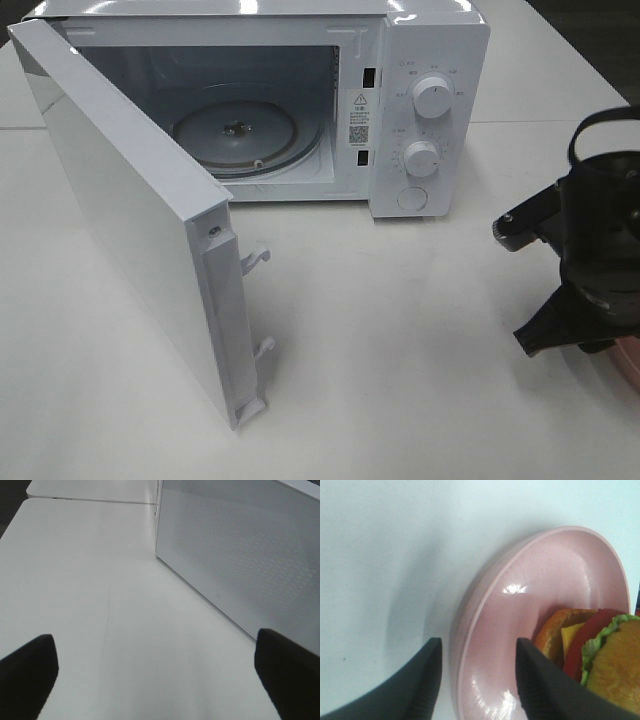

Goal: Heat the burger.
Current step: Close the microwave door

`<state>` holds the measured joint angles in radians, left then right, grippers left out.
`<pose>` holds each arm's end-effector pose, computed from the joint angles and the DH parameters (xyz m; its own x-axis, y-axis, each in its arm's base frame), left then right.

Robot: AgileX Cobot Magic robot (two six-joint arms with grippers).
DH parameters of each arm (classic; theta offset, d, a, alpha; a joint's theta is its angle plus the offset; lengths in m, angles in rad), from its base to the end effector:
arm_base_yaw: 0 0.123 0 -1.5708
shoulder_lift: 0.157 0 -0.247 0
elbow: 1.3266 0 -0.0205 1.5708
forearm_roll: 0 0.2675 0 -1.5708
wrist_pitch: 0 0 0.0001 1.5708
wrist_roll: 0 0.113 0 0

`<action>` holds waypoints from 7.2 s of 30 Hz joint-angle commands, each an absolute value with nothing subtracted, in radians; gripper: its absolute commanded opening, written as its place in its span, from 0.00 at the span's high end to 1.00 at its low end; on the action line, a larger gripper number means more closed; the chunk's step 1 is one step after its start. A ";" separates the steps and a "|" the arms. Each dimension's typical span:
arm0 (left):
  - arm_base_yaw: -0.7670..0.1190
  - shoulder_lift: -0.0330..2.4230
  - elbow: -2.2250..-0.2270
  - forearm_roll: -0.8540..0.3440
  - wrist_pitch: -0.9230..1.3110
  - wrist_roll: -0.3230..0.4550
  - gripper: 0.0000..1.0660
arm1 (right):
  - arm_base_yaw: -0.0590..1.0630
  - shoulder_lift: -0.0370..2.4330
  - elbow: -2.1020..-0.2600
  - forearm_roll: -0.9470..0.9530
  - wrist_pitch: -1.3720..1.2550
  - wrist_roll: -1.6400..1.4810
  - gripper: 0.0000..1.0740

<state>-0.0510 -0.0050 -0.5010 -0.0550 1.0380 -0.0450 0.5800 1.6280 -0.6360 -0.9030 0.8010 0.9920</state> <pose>0.0677 -0.0088 0.2783 -0.4348 -0.0507 -0.8991 0.0621 0.9943 -0.0861 0.2381 0.0798 0.0738 -0.9106 -0.3343 -0.2429 -0.1709 0.8399 -0.5151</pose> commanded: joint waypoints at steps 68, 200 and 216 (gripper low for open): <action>-0.055 -0.027 -0.500 -0.055 1.031 -0.046 0.05 | 0.144 0.028 -0.515 -0.083 1.038 0.128 0.30; -0.384 1.590 -0.402 0.184 -0.916 -0.221 1.00 | 0.122 -0.032 -0.513 -0.078 1.038 0.120 0.30; -0.566 1.691 -0.577 -0.078 -0.812 -0.129 1.00 | 0.124 -0.032 -0.513 -0.078 1.038 0.120 0.30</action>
